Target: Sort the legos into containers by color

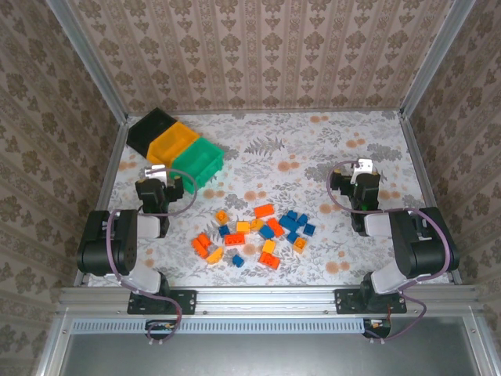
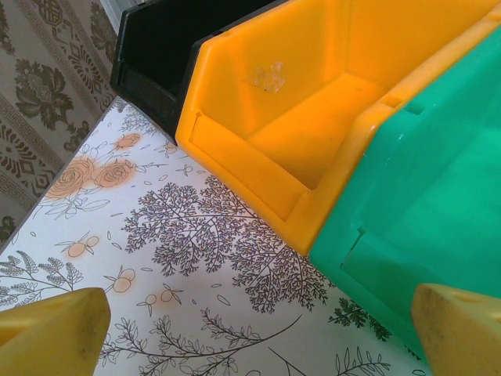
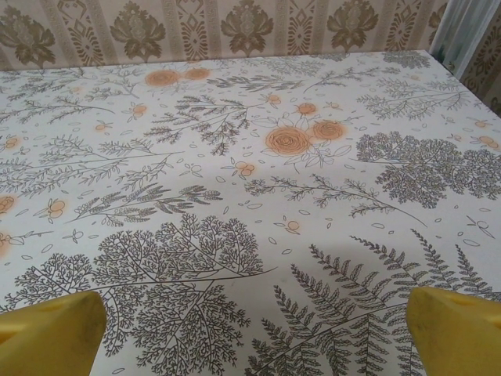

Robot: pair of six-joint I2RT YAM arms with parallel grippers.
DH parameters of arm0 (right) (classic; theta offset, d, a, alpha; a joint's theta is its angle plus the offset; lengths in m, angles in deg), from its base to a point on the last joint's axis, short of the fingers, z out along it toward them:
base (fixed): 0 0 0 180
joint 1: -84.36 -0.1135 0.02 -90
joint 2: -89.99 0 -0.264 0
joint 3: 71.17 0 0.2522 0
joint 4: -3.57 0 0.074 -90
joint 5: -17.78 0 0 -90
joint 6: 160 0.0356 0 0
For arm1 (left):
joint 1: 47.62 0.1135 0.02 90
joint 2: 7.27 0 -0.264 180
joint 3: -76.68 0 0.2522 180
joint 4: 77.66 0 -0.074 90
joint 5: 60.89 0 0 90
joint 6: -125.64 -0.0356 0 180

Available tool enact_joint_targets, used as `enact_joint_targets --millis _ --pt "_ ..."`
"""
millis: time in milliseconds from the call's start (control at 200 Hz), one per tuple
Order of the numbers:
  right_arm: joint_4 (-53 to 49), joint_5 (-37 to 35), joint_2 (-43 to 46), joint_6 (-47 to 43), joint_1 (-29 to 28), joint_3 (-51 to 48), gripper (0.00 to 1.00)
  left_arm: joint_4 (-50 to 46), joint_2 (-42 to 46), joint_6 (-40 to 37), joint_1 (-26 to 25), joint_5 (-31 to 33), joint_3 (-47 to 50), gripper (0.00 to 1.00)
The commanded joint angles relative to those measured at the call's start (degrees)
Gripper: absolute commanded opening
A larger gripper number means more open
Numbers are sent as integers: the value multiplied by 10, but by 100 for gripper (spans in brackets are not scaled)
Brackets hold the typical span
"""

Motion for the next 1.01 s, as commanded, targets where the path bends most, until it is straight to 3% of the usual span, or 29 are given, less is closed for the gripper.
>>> enact_joint_targets --millis 0,220,270,395,475,580,690,750,805,880,925,1000 --pt "4 10 0 2 2 0 100 8 5 -4 1 -9 -8 100" --pt "10 16 3 3 4 -5 100 16 9 -6 7 -22 -5 100" --pt "8 14 18 -3 -1 -10 100 -13 48 -19 -5 -8 -5 100" --pt "-116 -32 83 -22 -29 28 100 -133 158 -27 -43 68 -33 100" --pt "-202 -52 128 -15 -43 62 100 -175 218 -2 -41 75 -44 100" --pt "-225 -65 164 19 -54 77 100 -210 259 35 -35 80 -72 100" --pt "-295 -205 151 87 -79 148 100 -238 267 90 -30 100 -112 100" --pt "-388 -256 126 166 -79 212 100 -295 277 169 -24 134 -143 100" --pt "-458 -209 112 222 -71 250 100 -344 288 234 -9 131 -162 100" --pt "-551 -136 113 329 -59 285 100 -374 304 304 21 70 -170 100" --pt "-526 -64 111 332 -50 276 100 -402 311 336 37 23 -174 100" --pt "-437 28 104 344 -39 238 100 -389 313 365 49 9 -170 100"
